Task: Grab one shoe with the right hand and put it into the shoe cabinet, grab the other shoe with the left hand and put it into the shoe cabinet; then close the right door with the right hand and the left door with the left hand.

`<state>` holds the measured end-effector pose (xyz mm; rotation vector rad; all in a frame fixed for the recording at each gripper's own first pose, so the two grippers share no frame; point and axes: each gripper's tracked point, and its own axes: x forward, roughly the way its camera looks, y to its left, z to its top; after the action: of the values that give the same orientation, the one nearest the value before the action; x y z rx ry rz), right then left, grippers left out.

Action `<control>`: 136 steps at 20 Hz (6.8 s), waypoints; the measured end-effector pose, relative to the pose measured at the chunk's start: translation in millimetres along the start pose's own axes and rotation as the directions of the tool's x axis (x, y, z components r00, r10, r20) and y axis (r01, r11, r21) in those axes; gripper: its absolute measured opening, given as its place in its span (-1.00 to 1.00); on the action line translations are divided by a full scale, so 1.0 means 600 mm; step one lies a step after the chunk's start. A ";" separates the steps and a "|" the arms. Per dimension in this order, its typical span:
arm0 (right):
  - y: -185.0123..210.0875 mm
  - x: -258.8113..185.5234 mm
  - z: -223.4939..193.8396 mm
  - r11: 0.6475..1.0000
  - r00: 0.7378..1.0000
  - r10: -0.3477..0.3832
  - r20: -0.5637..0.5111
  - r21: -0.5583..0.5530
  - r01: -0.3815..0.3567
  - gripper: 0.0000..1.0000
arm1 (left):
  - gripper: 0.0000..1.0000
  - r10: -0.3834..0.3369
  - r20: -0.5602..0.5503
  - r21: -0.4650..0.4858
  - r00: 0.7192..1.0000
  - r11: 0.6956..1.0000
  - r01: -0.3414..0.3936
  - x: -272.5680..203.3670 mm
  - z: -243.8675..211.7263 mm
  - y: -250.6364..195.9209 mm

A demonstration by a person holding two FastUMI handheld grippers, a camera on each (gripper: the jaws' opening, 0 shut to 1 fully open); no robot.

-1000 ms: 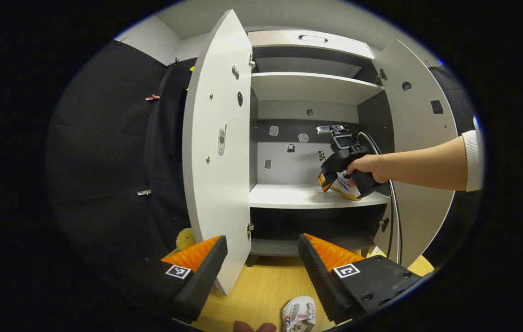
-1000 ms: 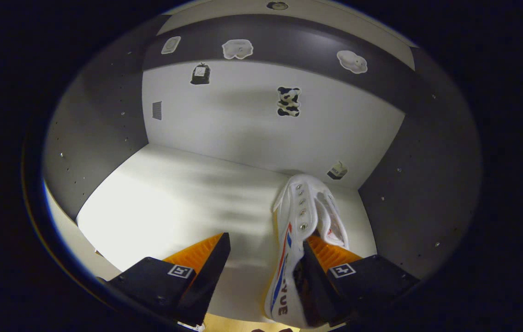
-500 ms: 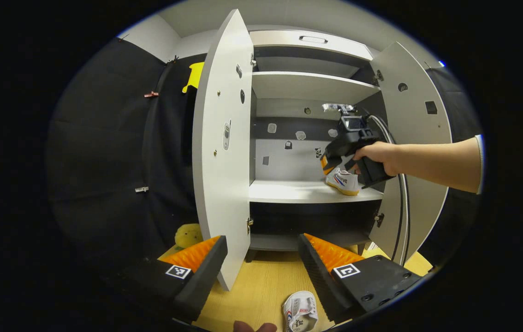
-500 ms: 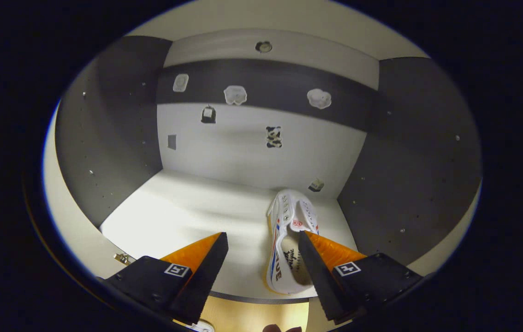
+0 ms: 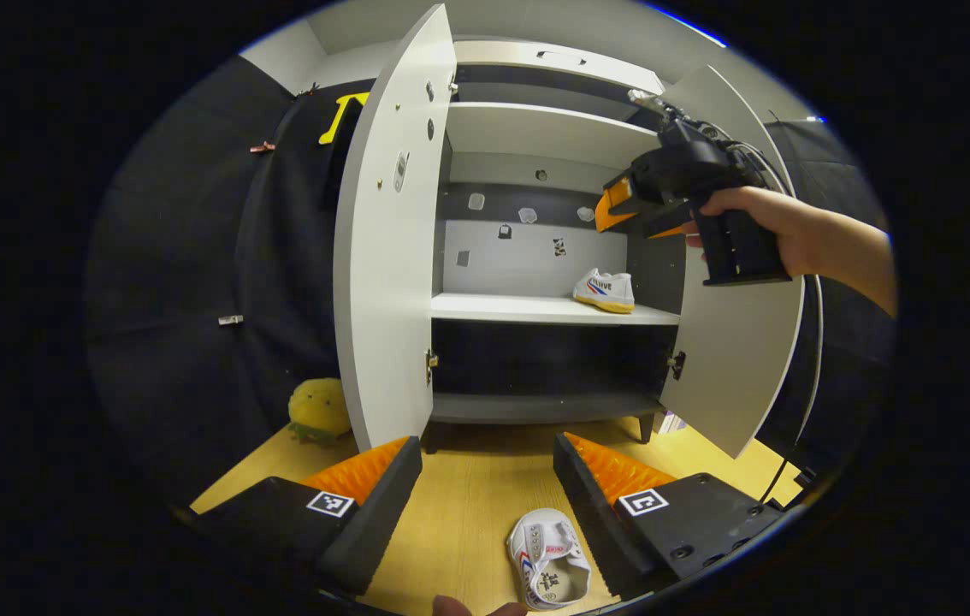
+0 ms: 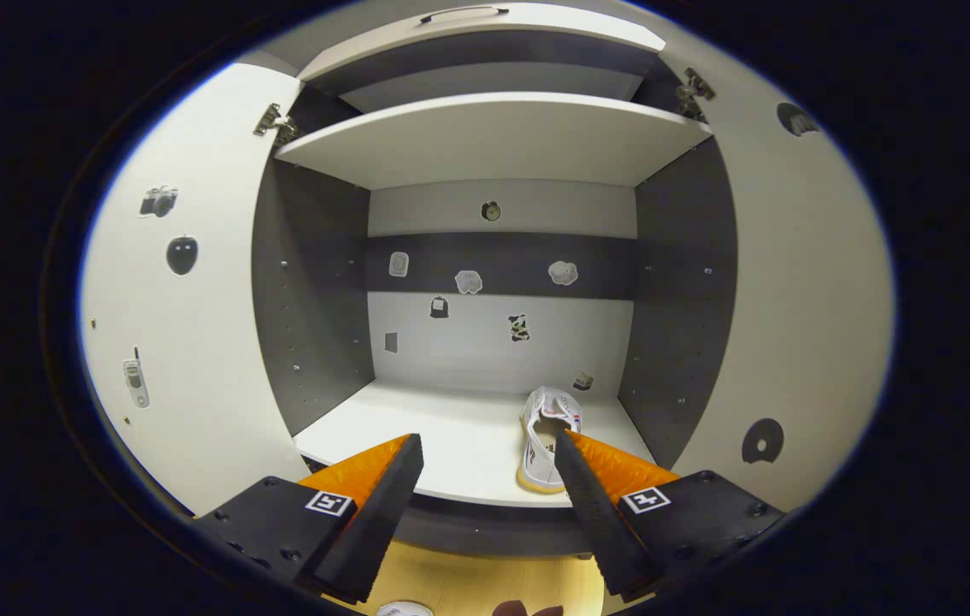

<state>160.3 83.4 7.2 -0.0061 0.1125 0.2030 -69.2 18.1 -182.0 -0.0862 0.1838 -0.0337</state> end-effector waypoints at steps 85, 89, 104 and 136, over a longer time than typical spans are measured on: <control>-0.186 -0.292 -0.026 0.975 0.982 -0.156 0.107 0.178 0.135 0.94 | -0.88 0.317 -0.322 0.062 0.892 0.947 -0.314 0.741 0.284 0.015; -0.183 -0.292 -0.024 0.974 0.984 -0.144 0.106 0.192 0.122 0.95 | -0.77 0.293 -0.341 0.069 0.893 0.956 -0.287 0.736 0.282 0.009; -0.183 -0.319 -0.005 0.966 0.985 -0.121 0.126 0.245 0.088 0.96 | 0.59 0.315 -0.236 0.218 0.919 0.939 -0.265 0.621 0.345 -0.003; -0.448 -0.354 0.061 0.934 0.937 -0.339 0.085 0.153 0.323 0.95 | 0.93 -0.036 0.088 0.080 0.995 0.996 0.029 0.037 0.426 -0.109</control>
<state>11.8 -222.1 65.8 0.1224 0.0133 -0.1436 -1.8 -26.7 70.1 -0.0121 0.0913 -0.0692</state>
